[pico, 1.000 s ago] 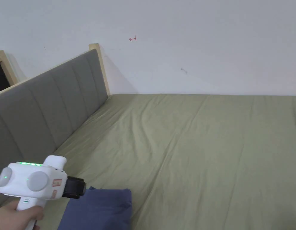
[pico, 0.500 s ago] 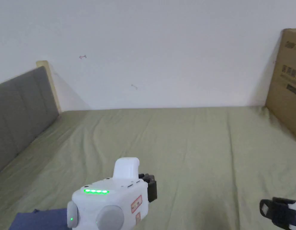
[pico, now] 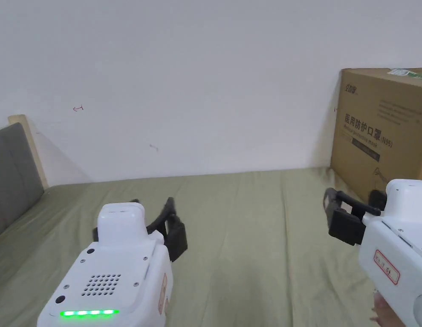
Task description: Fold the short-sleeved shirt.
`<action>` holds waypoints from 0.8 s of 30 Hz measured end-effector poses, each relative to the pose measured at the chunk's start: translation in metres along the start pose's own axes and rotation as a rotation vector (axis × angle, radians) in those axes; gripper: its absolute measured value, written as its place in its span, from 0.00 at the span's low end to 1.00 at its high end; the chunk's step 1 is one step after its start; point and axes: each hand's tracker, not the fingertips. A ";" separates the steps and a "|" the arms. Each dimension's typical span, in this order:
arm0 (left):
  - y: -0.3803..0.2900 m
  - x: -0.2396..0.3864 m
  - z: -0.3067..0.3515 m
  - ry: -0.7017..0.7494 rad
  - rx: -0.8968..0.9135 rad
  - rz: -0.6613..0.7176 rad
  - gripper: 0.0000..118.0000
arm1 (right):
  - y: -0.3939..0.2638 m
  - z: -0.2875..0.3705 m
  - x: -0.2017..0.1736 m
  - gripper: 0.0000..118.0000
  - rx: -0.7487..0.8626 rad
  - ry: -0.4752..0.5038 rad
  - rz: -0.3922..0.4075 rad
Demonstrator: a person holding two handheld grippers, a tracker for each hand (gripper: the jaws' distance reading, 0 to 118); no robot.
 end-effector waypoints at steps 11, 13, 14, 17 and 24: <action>0.012 -0.004 0.010 0.035 -0.014 -0.033 1.00 | -0.008 0.007 -0.012 1.00 0.052 -0.045 0.130; 0.015 -0.006 0.010 0.058 -0.018 -0.029 1.00 | -0.009 0.007 -0.013 1.00 0.051 -0.040 0.137; 0.010 -0.009 0.009 0.076 -0.025 -0.034 1.00 | -0.009 0.007 -0.014 1.00 0.048 -0.038 0.141; 0.013 -0.015 0.010 0.095 -0.016 -0.054 1.00 | -0.010 0.007 -0.015 1.00 0.040 -0.037 0.150; 0.008 -0.027 0.011 0.054 -0.052 0.002 1.00 | -0.009 0.005 -0.016 1.00 0.016 -0.030 0.131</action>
